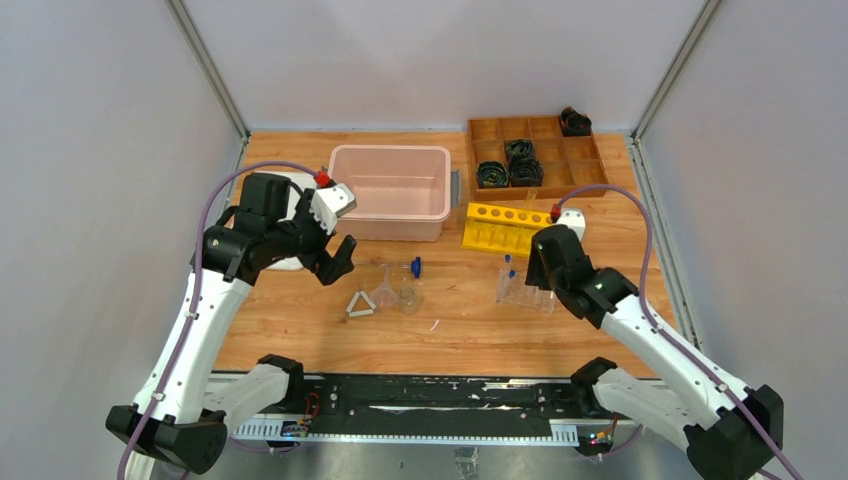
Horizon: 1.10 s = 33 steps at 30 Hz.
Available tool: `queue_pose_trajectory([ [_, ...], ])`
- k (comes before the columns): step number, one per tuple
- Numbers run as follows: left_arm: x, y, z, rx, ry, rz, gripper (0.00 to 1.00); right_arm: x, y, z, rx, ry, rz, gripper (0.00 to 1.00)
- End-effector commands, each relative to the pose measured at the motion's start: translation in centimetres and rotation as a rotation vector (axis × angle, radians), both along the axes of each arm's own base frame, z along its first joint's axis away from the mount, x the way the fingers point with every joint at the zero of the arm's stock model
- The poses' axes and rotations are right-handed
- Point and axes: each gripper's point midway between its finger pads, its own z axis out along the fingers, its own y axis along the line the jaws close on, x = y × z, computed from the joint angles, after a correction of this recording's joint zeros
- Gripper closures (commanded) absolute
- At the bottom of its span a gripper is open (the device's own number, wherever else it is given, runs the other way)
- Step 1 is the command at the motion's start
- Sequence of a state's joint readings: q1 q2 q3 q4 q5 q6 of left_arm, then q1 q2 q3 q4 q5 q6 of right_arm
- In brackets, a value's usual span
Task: Organize the chemistry lab equipment
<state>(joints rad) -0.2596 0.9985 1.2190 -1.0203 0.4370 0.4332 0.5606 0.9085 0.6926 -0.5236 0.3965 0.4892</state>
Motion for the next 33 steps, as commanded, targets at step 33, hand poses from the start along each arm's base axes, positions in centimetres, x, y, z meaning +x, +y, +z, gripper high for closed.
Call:
queue_pose_trajectory([
  [33, -0.2, 1.1, -3.5, 0.077, 0.071, 0.023, 0.0, 2.8, 26.6, -0.4, 0.076, 0.082, 0.512, 0.46],
])
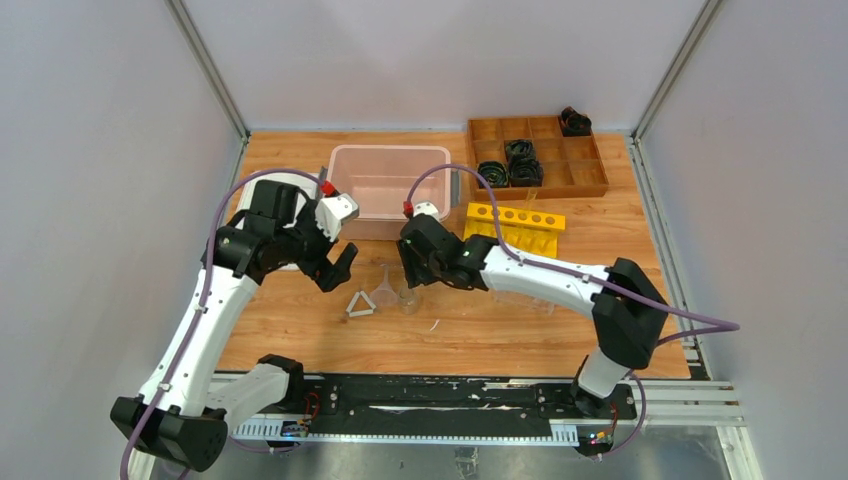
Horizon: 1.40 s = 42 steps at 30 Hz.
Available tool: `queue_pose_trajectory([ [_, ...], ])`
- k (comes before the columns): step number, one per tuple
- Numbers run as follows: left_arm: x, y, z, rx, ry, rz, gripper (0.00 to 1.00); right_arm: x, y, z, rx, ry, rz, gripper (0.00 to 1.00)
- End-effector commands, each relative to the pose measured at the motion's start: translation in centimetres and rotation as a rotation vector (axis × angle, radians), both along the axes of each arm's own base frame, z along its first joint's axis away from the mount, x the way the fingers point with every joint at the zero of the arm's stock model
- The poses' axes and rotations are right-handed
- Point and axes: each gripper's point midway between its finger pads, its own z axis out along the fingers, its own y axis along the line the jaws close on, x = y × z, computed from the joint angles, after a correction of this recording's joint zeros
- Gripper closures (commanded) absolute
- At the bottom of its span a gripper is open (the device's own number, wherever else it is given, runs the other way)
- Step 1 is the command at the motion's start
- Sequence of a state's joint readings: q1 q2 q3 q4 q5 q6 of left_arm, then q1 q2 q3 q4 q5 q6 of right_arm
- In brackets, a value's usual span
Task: Organize the chemistry lab equipment
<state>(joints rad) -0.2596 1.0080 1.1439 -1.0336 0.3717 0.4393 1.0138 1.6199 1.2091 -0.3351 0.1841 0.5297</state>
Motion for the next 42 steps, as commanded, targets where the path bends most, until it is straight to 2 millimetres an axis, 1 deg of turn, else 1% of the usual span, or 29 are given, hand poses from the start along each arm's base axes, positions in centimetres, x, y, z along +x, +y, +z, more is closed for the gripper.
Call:
queue_pose_trajectory([
  [1, 0.1, -0.3, -0.2, -0.002, -0.001, -0.018, 0.0, 3.3, 0.2, -0.8, -0.06, -0.062, -0.06, 0.47],
  [4, -0.1, -0.3, -0.3, -0.003, 0.001, -0.022, 0.0, 4.1, 1.1, -1.6, -0.077, -0.064, -0.055, 0.5],
  [7, 0.1, -0.1, 0.0, 0.004, -0.018, -0.019, 0.0, 4.8, 1.8, -2.2, -0.084, -0.074, -0.062, 0.51],
  [11, 0.2, -0.3, 0.8, -0.016, -0.025, -0.006, 0.0, 5.7, 1.4, -3.2, -0.115, -0.094, -0.103, 0.51],
  [13, 0.2, -0.5, 1.1, -0.028, -0.025, -0.005, 0.0, 5.9, 1.1, -3.9, -0.128, -0.1, -0.121, 0.53],
  [16, 0.2, -0.7, 1.5, -0.043, -0.026, -0.002, 0.0, 6.1, 1.0, -5.0, -0.15, -0.099, -0.133, 0.61],
  [19, 0.3, -0.5, 1.8, -0.039, -0.035, 0.007, 0.0, 6.1, 1.0, -5.8, -0.16, -0.093, -0.139, 0.72],
  [21, 0.3, -0.4, 1.9, -0.031, -0.043, 0.004, 0.0, 6.0, 0.9, -6.0, -0.156, -0.086, -0.141, 0.81],
  [23, 0.2, -0.3, 2.0, -0.024, -0.048, 0.002, 0.0, 5.8, 0.9, -5.7, -0.142, -0.086, -0.139, 0.89],
  [25, 0.1, -0.2, 2.1, -0.022, -0.052, 0.0, 0.0, 5.7, 0.9, -5.1, -0.126, -0.09, -0.137, 0.98],
  [26, 0.1, -0.2, 2.1, -0.021, -0.054, 0.0, 0.0, 5.6, 0.8, -4.7, -0.114, -0.097, -0.136, 1.0],
  [30, 0.1, -0.5, 2.1, -0.035, -0.044, -0.005, 0.0, 5.5, 0.8, -2.2, -0.069, -0.129, -0.123, 1.0],
  [34, 0.2, -0.7, 2.4, -0.047, -0.042, -0.009, 0.0, 5.6, 1.0, 1.2, -0.013, -0.161, -0.122, 1.0],
  [36, 0.3, -0.7, 2.9, -0.046, -0.056, -0.004, 0.0, 5.4, 1.0, 2.9, 0.017, -0.169, -0.12, 1.0],
  [39, 0.6, -0.4, 3.6, -0.041, -0.08, 0.01, 0.0, 4.7, 1.3, 5.7, 0.08, -0.161, -0.099, 1.0],
  [42, 0.9, 0.1, 4.7, -0.024, -0.126, 0.025, 0.0, 3.6, 1.3, 7.9, 0.126, -0.146, -0.07, 1.0],
])
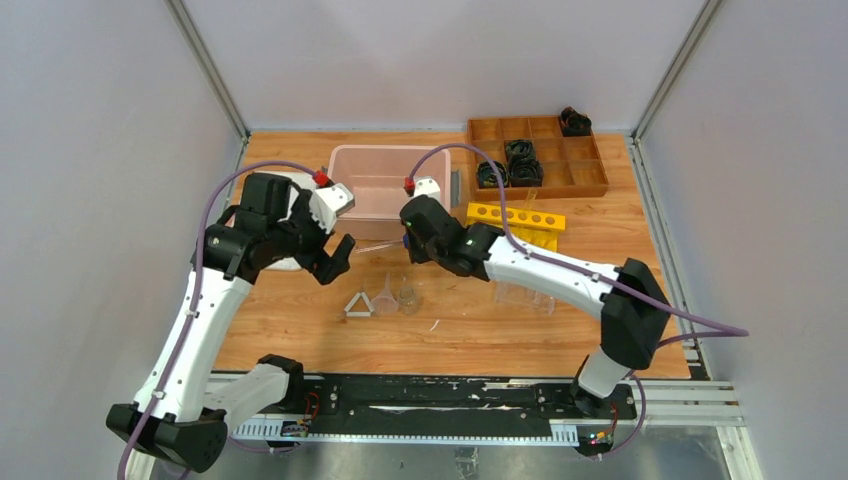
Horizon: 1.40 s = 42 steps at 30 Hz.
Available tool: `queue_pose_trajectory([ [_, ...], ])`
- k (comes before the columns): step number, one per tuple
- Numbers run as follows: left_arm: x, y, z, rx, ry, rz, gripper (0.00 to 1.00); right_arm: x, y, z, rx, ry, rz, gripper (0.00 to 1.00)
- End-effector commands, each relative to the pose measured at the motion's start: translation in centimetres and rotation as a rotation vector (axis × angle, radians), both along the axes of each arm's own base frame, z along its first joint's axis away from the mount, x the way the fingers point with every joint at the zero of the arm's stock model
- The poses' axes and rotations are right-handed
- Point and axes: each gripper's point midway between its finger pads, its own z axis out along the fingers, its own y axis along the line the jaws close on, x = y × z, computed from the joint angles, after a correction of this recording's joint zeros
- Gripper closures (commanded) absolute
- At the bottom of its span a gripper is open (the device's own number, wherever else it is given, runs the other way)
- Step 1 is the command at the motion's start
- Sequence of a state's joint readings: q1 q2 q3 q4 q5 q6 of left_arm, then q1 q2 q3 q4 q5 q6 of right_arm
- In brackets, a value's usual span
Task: Organize the chemistry lab equipment
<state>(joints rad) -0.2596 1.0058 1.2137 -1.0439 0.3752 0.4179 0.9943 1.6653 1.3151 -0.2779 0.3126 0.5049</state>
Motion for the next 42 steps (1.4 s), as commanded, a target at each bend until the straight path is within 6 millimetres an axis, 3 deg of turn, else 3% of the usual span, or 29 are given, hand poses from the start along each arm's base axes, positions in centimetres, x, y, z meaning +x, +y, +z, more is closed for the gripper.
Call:
queue_pose_trajectory([
  [1, 0.5, 0.5, 2.7, 0.013, -0.097, 0.015, 0.0, -1.1, -0.1, 5.3, 0.1, -0.003, 0.035, 1.0],
  [6, 0.6, 1.1, 3.9, 0.031, -0.148, 0.025, 0.0, -0.4, -1.3, 8.6, 0.099, -0.009, 0.011, 1.0],
  [11, 0.1, 1.0, 3.6, 0.033, -0.14, 0.01, 0.0, 3.3, -1.8, 10.6, 0.066, -0.046, -0.034, 1.0],
  [22, -1.6, 0.8, 0.9, 0.054, -0.075, -0.073, 0.0, 13.8, -2.6, 6.6, -0.097, -0.05, -0.166, 1.0],
  [27, -2.5, 0.8, -0.2, 0.068, -0.066, -0.127, 0.0, 16.9, -2.5, 4.2, -0.126, -0.035, -0.201, 1.0],
  [34, -3.6, 0.7, -2.4, 0.087, -0.048, -0.199, 0.0, 19.5, -1.7, 0.5, -0.164, -0.026, -0.23, 1.0],
  [38, -4.2, 0.0, -3.0, 0.056, -0.032, -0.245, 0.0, 19.5, -1.9, -0.6, -0.173, -0.014, -0.258, 0.8],
  [42, -4.5, -0.7, -4.0, 0.026, 0.017, -0.275, 0.01, 19.1, -1.6, 1.3, -0.142, -0.043, -0.252, 0.58],
])
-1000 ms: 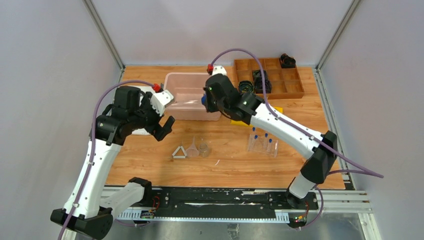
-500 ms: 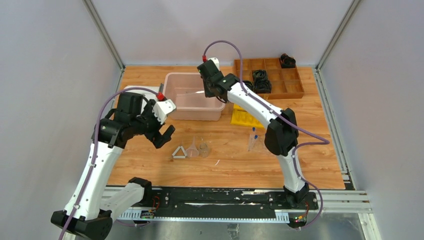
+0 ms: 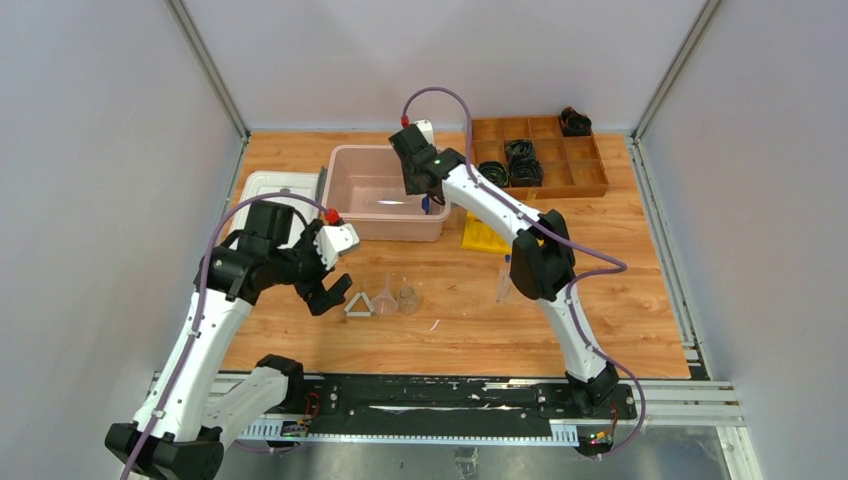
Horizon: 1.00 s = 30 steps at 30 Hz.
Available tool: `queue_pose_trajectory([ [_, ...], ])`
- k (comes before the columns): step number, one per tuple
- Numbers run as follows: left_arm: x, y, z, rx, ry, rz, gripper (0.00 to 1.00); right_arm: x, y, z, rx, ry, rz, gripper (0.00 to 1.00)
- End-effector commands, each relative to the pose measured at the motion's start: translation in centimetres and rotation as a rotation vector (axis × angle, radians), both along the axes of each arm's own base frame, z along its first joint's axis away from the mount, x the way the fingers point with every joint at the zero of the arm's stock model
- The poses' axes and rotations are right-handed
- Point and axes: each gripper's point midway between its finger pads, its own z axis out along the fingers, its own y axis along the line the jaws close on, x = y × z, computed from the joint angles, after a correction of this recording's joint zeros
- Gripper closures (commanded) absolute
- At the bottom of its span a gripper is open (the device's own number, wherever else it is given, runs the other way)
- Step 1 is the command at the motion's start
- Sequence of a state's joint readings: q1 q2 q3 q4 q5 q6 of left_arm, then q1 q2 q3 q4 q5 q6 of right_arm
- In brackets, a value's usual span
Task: Organize the chemistry lab equipment
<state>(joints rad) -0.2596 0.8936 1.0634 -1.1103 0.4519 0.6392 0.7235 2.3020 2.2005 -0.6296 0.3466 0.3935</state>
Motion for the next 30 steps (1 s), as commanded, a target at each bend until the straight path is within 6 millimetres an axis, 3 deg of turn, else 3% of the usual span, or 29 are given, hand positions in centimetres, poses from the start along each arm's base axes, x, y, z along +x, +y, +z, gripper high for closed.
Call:
queue_pose_trajectory([
  [1, -0.6, -1.2, -0.7, -0.039, 0.041, -0.072, 0.02, 0.1, -0.2, 4.2, 0.034, -0.081, -0.018, 0.54],
  [6, -0.3, -1.2, -1.6, -0.016, 0.062, -0.094, 0.03, -2.1, 0.2, 9.7, 0.073, -0.156, 0.039, 0.4],
  [10, 0.0, -0.8, -1.8, 0.008, 0.048, -0.099, 0.0, -7.1, 0.2, 12.4, 0.114, -0.167, 0.128, 0.41],
  [13, 0.2, -0.5, -1.8, 0.029, 0.029, -0.101, 0.0, -12.2, 0.7, 10.8, 0.149, -0.117, 0.254, 0.51],
  [15, 0.4, -0.3, -1.9, 0.038, 0.008, -0.092, 0.0, -15.6, 1.4, 8.8, 0.178, -0.037, 0.352, 0.52],
  [21, 1.2, 0.8, -2.2, 0.091, -0.024, -0.05, 0.0, -24.2, 3.8, 2.6, 0.165, 0.193, 0.573, 0.42],
  [26, 1.3, 1.1, -1.6, 0.099, -0.061, -0.044, 0.0, -25.8, 4.9, -0.7, 0.134, 0.285, 0.598, 0.36],
  [30, 1.0, 1.2, -0.9, 0.095, -0.102, -0.048, 0.0, -25.6, 5.0, -2.6, 0.093, 0.309, 0.583, 0.4],
])
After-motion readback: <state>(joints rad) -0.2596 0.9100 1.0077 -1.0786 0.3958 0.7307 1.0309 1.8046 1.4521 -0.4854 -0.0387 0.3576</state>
